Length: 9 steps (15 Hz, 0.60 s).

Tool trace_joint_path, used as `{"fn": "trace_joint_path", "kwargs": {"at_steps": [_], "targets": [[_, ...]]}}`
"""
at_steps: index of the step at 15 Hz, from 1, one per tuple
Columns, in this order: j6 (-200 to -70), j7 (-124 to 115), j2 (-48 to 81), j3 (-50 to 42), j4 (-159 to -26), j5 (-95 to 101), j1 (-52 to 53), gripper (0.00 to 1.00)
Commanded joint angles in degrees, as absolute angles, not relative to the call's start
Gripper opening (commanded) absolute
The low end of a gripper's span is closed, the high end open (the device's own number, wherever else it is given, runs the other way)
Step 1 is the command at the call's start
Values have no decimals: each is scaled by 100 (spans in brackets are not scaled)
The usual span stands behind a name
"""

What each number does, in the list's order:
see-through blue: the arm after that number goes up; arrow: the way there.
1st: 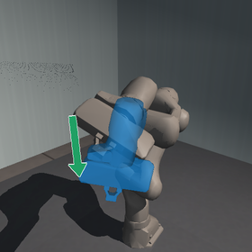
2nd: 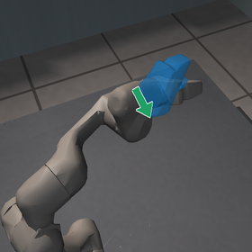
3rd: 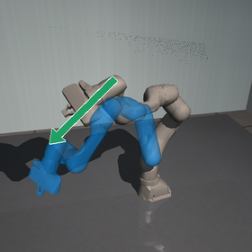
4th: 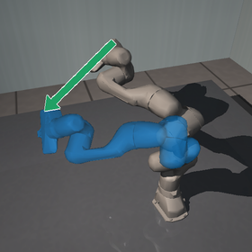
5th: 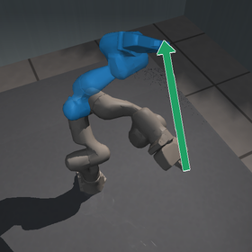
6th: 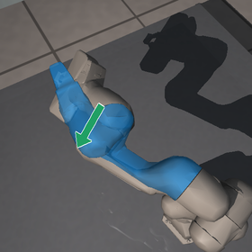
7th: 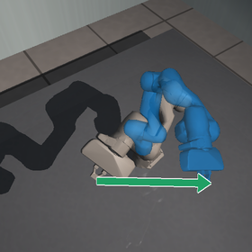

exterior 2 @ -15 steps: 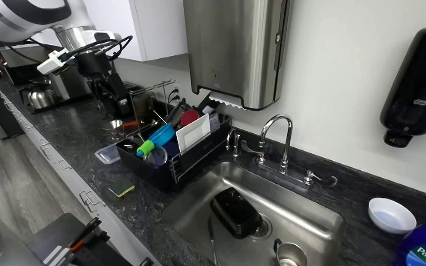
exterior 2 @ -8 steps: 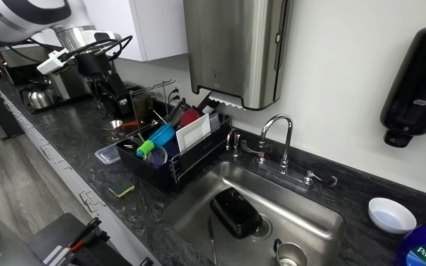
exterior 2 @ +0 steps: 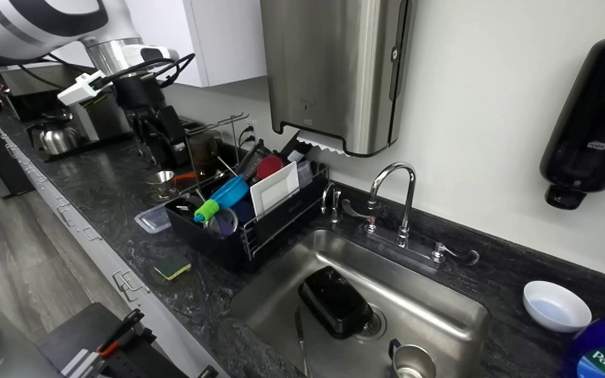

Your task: Take the mug from the sink and put it on the dish rack

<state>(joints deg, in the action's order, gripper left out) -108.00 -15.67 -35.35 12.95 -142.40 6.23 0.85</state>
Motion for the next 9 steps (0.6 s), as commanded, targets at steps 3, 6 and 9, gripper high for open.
{"fn": "trace_joint_path", "kwargs": {"at_steps": [3,6,9], "targets": [[-11014,-807,-3163,666,-14172,449,235,100],[-11276,-352,-2934,339,-14153,367,190,100],[-11561,-12,-2678,87,-14083,384,134,100]]}}
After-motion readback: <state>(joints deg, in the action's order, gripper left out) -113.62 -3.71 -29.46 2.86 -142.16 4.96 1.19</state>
